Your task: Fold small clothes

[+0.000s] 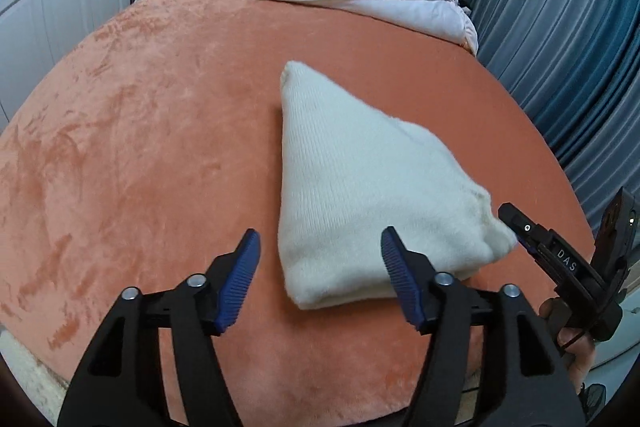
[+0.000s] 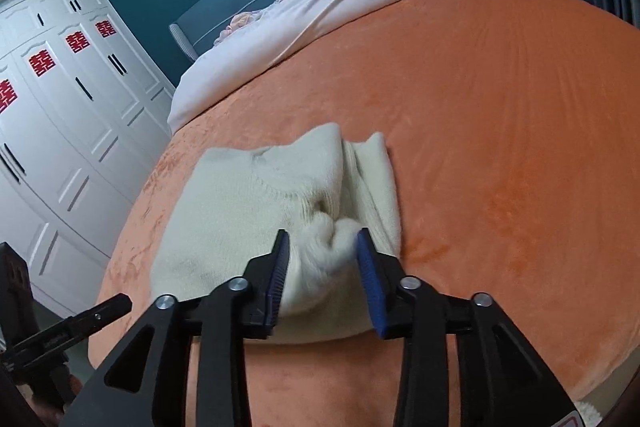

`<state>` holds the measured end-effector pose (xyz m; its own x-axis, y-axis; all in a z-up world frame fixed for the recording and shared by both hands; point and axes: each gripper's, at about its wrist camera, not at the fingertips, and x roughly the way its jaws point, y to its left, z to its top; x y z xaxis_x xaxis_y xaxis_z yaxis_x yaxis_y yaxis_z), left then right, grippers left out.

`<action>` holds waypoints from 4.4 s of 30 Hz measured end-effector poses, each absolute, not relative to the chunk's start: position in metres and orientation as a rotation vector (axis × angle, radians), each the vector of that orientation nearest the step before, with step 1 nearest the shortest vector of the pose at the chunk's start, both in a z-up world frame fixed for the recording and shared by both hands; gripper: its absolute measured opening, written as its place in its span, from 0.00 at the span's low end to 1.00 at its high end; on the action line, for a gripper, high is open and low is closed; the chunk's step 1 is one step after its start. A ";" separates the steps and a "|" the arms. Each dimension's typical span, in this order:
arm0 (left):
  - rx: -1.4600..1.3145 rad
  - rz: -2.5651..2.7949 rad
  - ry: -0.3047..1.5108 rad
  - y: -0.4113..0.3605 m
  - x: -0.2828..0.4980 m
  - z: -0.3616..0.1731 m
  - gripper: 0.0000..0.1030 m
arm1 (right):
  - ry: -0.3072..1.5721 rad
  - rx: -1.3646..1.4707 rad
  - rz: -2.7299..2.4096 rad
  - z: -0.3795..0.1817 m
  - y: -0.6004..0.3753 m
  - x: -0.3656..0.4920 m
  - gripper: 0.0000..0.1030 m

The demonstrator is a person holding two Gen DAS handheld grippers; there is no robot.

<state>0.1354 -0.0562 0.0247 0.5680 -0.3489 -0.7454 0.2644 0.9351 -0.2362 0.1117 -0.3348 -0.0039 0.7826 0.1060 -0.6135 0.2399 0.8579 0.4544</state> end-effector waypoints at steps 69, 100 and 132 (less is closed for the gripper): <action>-0.076 -0.271 1.007 -0.055 0.142 0.003 0.70 | 0.775 0.373 -0.116 -0.014 -0.276 0.060 0.18; -0.004 -0.289 1.110 -0.118 0.142 -0.029 0.82 | 0.836 0.452 -0.174 -0.058 -0.304 0.048 0.64; -0.441 -0.500 1.203 -0.111 0.242 -0.070 0.92 | 0.780 0.830 0.102 -0.103 -0.349 0.157 0.66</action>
